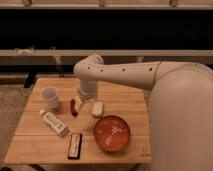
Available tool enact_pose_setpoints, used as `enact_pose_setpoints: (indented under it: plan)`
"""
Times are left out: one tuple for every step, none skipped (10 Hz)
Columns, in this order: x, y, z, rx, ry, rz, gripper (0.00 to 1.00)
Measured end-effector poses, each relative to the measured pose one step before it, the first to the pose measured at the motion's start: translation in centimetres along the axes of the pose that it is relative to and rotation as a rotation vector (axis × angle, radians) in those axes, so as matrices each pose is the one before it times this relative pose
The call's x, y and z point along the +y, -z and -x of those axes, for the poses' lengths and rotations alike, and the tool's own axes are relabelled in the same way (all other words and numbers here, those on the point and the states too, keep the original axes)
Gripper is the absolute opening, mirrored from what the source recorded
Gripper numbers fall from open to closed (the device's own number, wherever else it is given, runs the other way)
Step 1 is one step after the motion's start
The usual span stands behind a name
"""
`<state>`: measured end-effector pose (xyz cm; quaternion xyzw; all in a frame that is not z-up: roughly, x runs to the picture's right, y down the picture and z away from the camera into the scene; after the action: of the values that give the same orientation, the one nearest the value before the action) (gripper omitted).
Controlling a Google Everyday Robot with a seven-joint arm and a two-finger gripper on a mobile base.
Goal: Push the ceramic bowl across the table
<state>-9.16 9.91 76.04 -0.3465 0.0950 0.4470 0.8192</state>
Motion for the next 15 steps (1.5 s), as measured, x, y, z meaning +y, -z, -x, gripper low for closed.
enact_pose_setpoints:
  plan:
    - [-0.253,-0.613,-0.911,0.0126,-0.02469,0.00421,0.72]
    - [-0.795,-0.794,-1.267,0.01891,-0.03519,0.00497,0.72]
    - [-1.314,-1.047,-1.605,0.02412,-0.04759,0.00501,0.72]
    - [-0.688,-0.779,-0.88,0.01648,-0.0271,0.00397,0.72]
    - [-0.792,-0.881,-1.083,0.02096,-0.03436,0.00779,0.72]
    - [-0.721,-0.579,-0.712,0.01416,-0.0285,0.0063,0.72]
    - [-0.158,-0.459,-0.535,0.01471,-0.01345,0.00594,0.72]
    - [0.226,-0.398,-0.415,0.01419,-0.00335,0.00424,0.72]
    - [0.166,-0.241,-0.316,0.00934,-0.00288,0.00426,0.72]
    - [0.0,-0.346,-0.374,0.01138,-0.0065,0.00637,0.72]
    - [0.096,-0.29,-0.127,0.00644,-0.0027,0.00654,0.72]
    - [0.109,-0.391,-0.04,0.00707,-0.00183,0.00619,0.72]
    - [0.218,-0.496,0.078,0.00777,0.0006,0.00612,0.72]
    - [0.153,-0.395,0.156,0.00436,0.00003,0.00394,0.72]
    - [0.002,-0.301,0.288,-0.00301,-0.0029,0.00434,0.72]
